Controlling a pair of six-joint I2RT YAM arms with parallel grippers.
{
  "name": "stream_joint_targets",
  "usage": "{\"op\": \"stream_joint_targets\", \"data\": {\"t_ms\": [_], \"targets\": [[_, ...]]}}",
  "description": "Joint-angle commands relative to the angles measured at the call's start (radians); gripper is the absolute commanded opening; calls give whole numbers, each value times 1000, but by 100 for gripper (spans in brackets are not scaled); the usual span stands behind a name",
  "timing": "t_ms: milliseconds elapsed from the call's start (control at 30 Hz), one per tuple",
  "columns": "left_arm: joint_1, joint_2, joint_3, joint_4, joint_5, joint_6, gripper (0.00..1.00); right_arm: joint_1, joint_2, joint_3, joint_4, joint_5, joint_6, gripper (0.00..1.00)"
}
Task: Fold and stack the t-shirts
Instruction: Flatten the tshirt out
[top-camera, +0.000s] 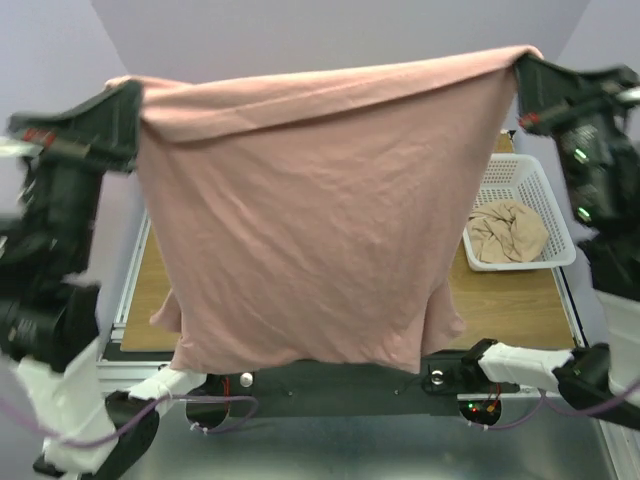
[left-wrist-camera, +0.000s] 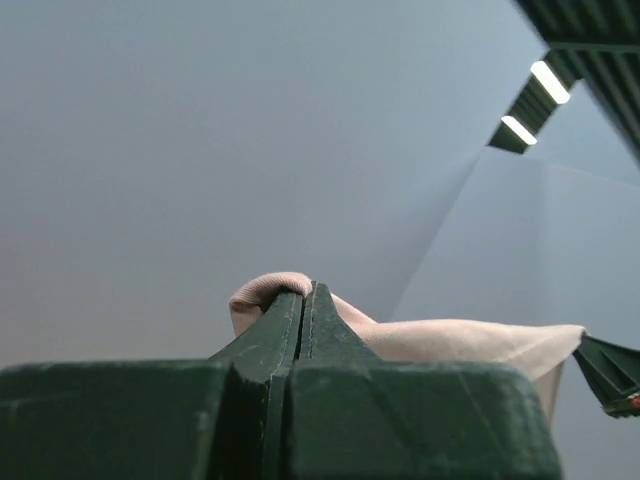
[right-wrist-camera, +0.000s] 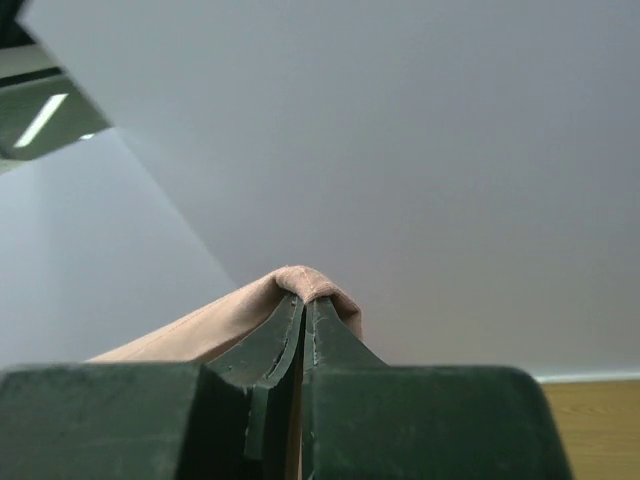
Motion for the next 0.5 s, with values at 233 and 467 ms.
{"op": "stream_joint_targets", "data": {"t_ms": [233, 467], "targets": [[111, 634, 346, -95, -30, 83, 0, -174, 629, 409, 42, 142, -141, 0], [136, 652, 450, -14, 37, 80, 0, -331, 668, 507, 117, -46, -86, 0]]}}
